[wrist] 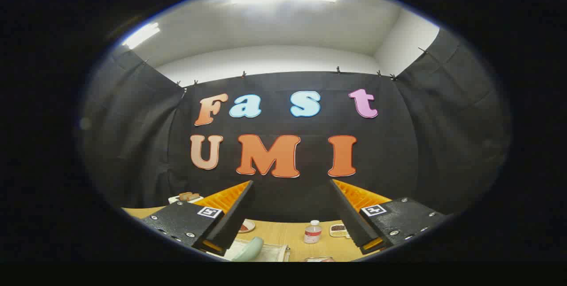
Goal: Take the plate from the dish rack, then take the spoon from the basket and place it into the plate.
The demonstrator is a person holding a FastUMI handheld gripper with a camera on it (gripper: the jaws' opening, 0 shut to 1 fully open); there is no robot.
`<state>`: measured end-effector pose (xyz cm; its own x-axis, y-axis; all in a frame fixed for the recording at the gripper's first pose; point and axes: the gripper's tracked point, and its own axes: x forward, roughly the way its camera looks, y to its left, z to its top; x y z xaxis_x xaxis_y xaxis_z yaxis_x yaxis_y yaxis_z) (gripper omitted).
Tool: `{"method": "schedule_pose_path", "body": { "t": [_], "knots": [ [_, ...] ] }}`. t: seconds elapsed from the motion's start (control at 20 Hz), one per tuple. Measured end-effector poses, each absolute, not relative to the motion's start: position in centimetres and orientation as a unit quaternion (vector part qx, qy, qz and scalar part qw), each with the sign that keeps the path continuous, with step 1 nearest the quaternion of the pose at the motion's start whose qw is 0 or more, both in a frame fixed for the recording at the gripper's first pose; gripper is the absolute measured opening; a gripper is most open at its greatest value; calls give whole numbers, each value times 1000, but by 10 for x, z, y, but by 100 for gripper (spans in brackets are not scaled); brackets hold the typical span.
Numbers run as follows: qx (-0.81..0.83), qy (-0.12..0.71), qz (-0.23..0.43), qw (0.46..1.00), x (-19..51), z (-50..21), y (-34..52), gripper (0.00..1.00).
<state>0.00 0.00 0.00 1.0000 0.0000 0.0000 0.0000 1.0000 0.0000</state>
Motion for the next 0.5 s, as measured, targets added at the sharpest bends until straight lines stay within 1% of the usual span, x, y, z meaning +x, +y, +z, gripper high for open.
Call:
{"method": "schedule_pose_path", "body": {
  "t": [0.5],
  "knots": [
    [7, 10, 26, 1000, 7, 15, 30, 98]
  ]
}}
